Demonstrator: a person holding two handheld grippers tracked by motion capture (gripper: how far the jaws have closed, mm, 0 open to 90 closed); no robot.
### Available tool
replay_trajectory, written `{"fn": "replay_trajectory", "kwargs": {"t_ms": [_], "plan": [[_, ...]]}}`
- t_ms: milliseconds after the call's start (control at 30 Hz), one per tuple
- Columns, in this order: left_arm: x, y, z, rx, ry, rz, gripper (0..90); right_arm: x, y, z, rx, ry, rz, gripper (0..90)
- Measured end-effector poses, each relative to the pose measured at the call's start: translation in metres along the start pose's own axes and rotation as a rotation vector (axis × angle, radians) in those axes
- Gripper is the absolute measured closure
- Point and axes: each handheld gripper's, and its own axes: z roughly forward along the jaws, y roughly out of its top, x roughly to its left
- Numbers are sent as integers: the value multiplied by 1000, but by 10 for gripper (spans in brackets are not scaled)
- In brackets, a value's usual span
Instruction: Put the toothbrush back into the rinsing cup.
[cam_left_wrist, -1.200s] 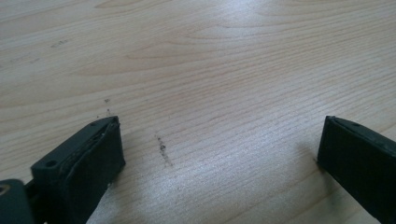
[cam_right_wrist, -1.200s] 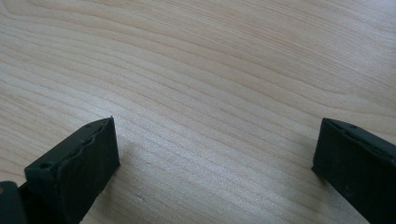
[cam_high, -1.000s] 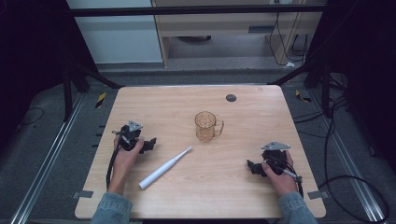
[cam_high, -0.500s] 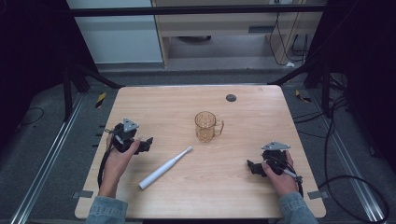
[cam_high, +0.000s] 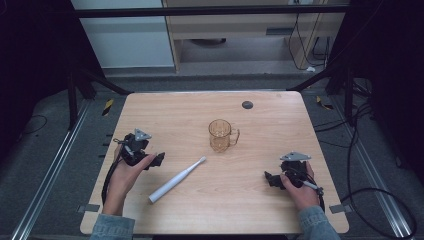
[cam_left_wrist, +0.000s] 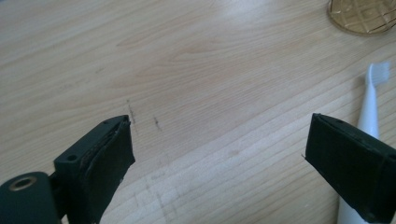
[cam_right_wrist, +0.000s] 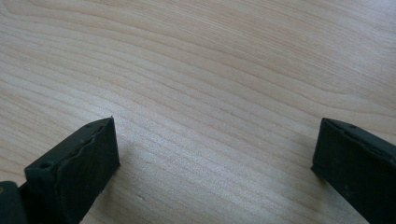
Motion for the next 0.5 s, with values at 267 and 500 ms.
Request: {"fn": "replay_trajectory", "kwargs": {"t_ms": [267,500], "plan": [[-21,7,-1,28,-47,74,61,0,0,0,0,3,-4,4],[-35,9,0,62,-75,120,74,-1,0,0,0,3,-5,4]]}}
